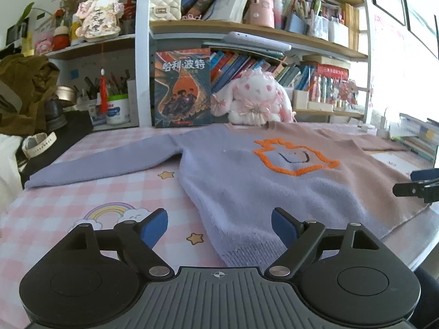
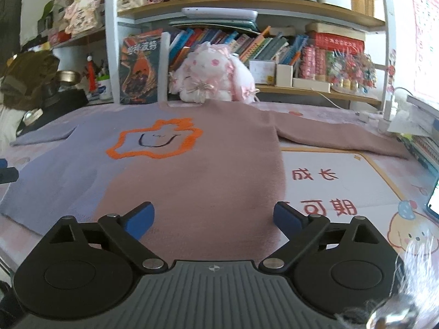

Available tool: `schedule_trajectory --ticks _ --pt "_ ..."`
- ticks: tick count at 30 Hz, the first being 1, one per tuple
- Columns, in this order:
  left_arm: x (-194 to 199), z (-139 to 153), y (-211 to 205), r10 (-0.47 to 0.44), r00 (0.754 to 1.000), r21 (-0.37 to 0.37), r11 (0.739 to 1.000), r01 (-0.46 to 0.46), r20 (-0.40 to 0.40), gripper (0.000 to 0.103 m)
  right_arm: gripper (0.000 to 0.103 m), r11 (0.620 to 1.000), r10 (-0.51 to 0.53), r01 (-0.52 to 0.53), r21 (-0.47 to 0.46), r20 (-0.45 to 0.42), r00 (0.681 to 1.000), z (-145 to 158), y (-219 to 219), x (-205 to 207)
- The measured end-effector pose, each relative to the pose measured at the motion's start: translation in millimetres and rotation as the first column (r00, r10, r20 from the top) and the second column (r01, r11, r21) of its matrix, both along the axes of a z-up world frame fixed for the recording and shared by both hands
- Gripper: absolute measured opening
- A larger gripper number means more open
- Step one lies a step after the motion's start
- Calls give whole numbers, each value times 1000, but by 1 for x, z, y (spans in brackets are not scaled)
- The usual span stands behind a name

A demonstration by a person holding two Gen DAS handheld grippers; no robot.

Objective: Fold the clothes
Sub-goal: 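Move the left gripper to the lavender sleeve cuff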

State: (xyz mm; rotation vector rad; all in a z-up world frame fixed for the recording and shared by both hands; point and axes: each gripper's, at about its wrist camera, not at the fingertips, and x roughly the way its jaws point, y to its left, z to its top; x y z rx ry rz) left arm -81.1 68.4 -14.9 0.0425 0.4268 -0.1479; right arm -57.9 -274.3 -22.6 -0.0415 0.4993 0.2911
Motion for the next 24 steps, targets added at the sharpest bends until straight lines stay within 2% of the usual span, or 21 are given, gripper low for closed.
schedule_trajectory --ticks 14,24 --pt "7 -4 51 106 994 -20 994 -106 -18 86 97 990 133 -132 -51 26 991 9 59 25" --pt "26 17 101 212 977 -48 976 -211 22 86 97 974 222 -218 -60 85 971 28 102 63"
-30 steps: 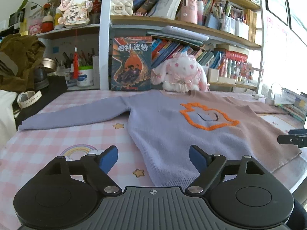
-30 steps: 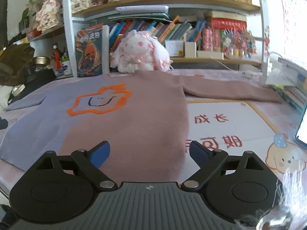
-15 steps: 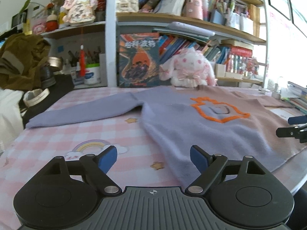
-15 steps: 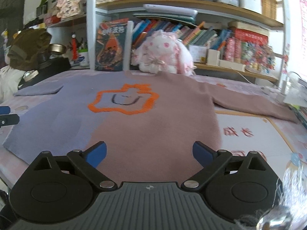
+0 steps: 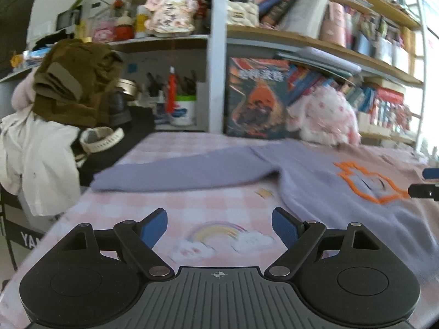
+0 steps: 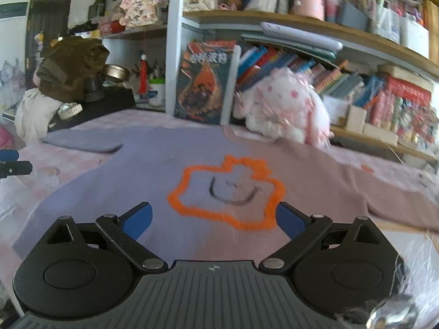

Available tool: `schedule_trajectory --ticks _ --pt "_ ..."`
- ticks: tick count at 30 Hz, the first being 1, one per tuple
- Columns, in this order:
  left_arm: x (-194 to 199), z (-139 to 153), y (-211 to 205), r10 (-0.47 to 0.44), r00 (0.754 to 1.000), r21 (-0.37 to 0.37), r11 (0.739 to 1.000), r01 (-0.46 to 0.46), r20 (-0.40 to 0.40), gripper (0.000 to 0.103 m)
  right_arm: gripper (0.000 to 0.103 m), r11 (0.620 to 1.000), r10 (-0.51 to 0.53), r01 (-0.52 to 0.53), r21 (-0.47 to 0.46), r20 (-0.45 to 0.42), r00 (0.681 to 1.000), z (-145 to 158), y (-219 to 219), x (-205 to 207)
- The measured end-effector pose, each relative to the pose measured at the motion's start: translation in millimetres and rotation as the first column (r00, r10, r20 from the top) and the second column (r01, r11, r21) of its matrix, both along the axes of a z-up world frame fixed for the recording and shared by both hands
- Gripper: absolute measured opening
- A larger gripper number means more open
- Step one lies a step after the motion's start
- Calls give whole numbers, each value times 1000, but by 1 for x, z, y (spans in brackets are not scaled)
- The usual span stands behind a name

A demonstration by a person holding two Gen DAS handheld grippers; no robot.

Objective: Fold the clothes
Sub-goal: 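Move the left gripper to the lavender sleeve cuff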

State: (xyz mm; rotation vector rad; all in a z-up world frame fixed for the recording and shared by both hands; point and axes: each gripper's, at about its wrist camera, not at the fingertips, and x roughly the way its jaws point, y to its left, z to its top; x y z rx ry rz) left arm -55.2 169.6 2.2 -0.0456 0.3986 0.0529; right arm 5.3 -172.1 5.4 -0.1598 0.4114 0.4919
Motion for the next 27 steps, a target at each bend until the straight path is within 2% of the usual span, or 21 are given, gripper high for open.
schedule_trajectory --ticks 9,19,23,27 --pt "26 5 38 98 995 -33 995 -98 -22 86 97 999 43 -43 -10 39 998 2 23 34" --pt "42 3 70 199 977 -86 975 -205 -78 86 97 997 71 -71 11 11 997 -9 32 49" --pt "52 2 79 239 965 -96 964 -249 -108 86 99 997 72 -72 15 7 997 -10 33 49" --pt "58 0 92 271 954 -153 945 -289 -126 86 100 997 82 -82 9 8 997 -10 34 48"
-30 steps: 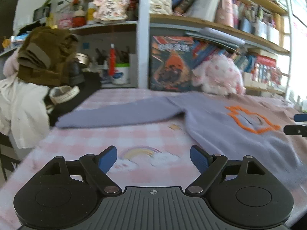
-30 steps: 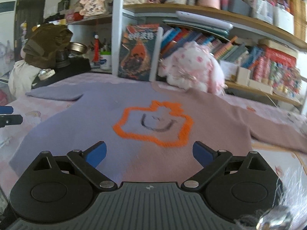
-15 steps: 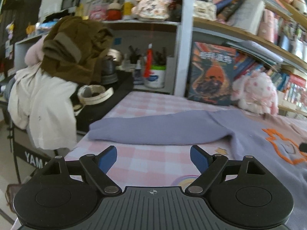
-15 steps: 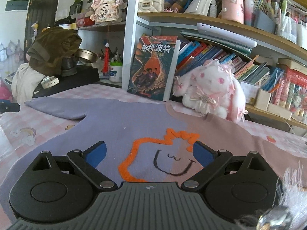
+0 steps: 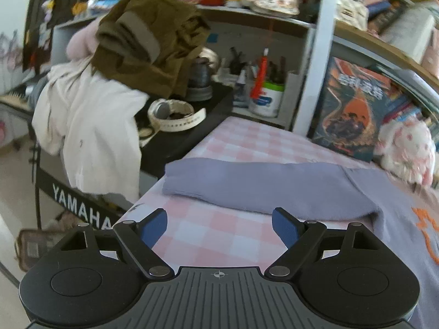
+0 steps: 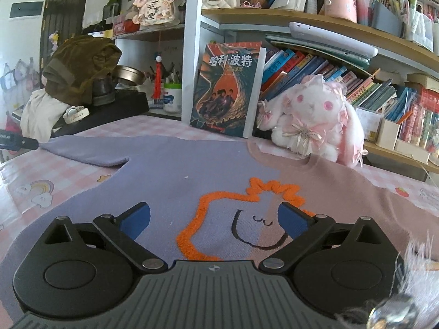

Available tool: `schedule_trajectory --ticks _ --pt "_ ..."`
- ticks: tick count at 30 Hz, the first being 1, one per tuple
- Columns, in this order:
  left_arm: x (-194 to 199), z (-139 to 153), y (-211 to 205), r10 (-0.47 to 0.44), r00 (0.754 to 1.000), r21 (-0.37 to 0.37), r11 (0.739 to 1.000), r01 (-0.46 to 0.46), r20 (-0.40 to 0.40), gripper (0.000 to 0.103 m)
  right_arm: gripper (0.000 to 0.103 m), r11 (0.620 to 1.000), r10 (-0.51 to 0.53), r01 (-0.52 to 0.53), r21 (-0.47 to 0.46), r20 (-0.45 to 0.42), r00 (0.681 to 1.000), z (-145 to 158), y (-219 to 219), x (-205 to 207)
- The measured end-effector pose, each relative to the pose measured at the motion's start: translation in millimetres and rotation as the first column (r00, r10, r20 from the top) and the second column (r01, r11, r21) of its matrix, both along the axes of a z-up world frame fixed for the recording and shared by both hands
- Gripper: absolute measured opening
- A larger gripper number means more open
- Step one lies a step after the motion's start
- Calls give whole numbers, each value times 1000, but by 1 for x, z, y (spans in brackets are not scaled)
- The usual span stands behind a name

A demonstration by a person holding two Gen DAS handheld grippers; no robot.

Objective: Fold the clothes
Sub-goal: 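Move the left gripper to the lavender sleeve cuff, then grasp the lavender sleeve cuff with the left gripper and lift it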

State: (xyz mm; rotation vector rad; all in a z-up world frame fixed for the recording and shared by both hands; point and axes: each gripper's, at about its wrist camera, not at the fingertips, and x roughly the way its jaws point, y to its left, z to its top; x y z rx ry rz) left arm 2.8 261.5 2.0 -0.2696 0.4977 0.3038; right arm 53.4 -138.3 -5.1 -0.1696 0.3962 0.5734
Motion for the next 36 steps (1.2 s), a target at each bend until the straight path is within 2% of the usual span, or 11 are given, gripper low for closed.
schedule_trajectory --ticks 4,6,9,12,16,18,20,23,27,31,36 --pt "14 -3 10 17 1000 -61 998 -17 -4 83 101 1000 3 -3 -9 2 1000 0 1 0" --pt "25 -5 16 25 1000 -108 994 -26 -8 77 101 1000 10 -10 -16 4 1000 -1 3 -1" --pt "38 -11 29 65 998 -218 974 -64 -2 75 101 1000 21 -21 -23 10 1000 -1 4 -3" --pt "46 -13 43 137 990 -287 949 -128 11 69 101 1000 26 -25 -14 8 1000 0 3 -2" --pt "56 -14 57 216 976 -351 915 -198 13 57 101 1000 21 -21 6 -6 1000 0 0 0" --pt "61 -16 60 235 972 -373 903 -214 12 40 101 1000 18 -18 14 -16 1000 0 -2 2" --pt "64 -18 59 244 970 -386 896 -218 17 37 101 1000 17 -16 20 -23 1000 0 -3 3" --pt "67 -20 53 238 971 -382 899 -212 22 31 101 1000 14 -14 25 -27 1000 0 -3 3" --pt "67 -23 49 245 969 -376 900 -221 17 11 101 1000 9 -8 29 -26 1000 0 -4 3" --pt "64 -22 49 251 968 -380 897 -225 19 7 101 1000 6 -5 27 -19 1000 0 -4 2" --pt "63 -3 36 215 974 -328 928 -179 77 3 101 999 0 0 34 -6 1000 1 -6 0"
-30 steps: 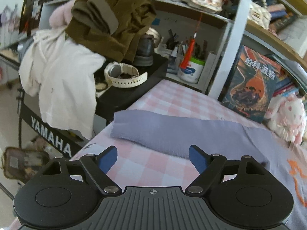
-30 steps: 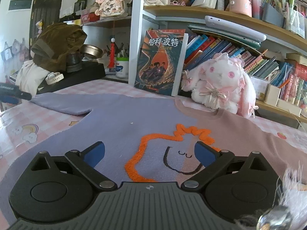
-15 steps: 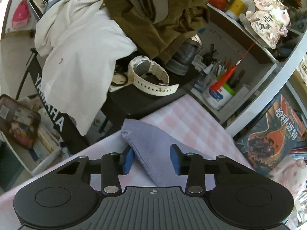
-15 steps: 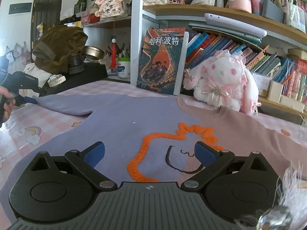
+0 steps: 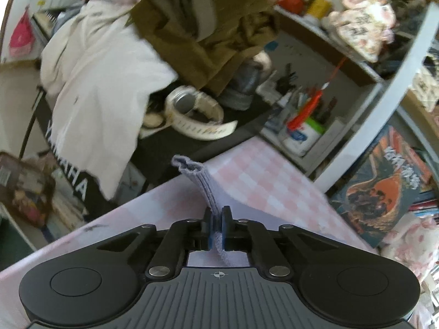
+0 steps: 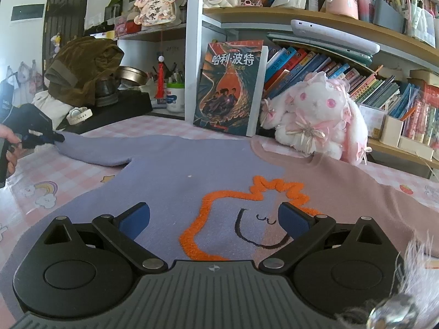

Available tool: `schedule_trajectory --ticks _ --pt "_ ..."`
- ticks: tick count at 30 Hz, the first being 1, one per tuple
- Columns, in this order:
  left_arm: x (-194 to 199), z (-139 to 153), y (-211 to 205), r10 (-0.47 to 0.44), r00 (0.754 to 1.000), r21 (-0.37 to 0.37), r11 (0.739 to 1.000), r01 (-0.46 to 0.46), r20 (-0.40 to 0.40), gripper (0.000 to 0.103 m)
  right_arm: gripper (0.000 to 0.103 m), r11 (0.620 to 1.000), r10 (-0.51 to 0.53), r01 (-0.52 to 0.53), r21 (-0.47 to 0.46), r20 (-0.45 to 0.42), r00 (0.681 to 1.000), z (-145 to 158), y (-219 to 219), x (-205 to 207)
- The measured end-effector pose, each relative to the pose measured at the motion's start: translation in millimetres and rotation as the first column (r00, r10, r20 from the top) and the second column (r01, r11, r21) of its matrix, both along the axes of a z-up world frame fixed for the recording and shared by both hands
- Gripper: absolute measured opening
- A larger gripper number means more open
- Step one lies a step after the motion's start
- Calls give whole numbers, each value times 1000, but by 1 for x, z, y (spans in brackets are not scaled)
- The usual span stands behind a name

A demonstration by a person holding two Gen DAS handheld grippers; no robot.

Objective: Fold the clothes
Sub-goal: 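Grasp the lavender sleeve cuff with the left gripper and lift it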

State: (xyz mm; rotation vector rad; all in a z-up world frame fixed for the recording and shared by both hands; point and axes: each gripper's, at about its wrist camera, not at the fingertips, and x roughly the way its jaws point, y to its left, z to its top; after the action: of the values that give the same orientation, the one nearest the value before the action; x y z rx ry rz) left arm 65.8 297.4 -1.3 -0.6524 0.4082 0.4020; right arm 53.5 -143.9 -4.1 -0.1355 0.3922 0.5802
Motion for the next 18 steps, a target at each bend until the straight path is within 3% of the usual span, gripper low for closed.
schedule_trajectory --ticks 3,9,14,18 --pt "2 18 -14 -45 998 45 998 43 37 3 101 998 -21 20 51 21 1000 4 -16 -4" --pt "13 62 -64 -192 976 167 970 174 101 3 101 994 -105 107 -30 59 993 9 -65 -17" --pt "31 95 -120 -324 933 224 932 286 156 3 101 986 -163 163 -34 0 987 5 -105 -21" --pt "49 114 -171 -422 880 227 899 375 219 3 101 984 -178 178 1 -30 984 -3 -115 -24"
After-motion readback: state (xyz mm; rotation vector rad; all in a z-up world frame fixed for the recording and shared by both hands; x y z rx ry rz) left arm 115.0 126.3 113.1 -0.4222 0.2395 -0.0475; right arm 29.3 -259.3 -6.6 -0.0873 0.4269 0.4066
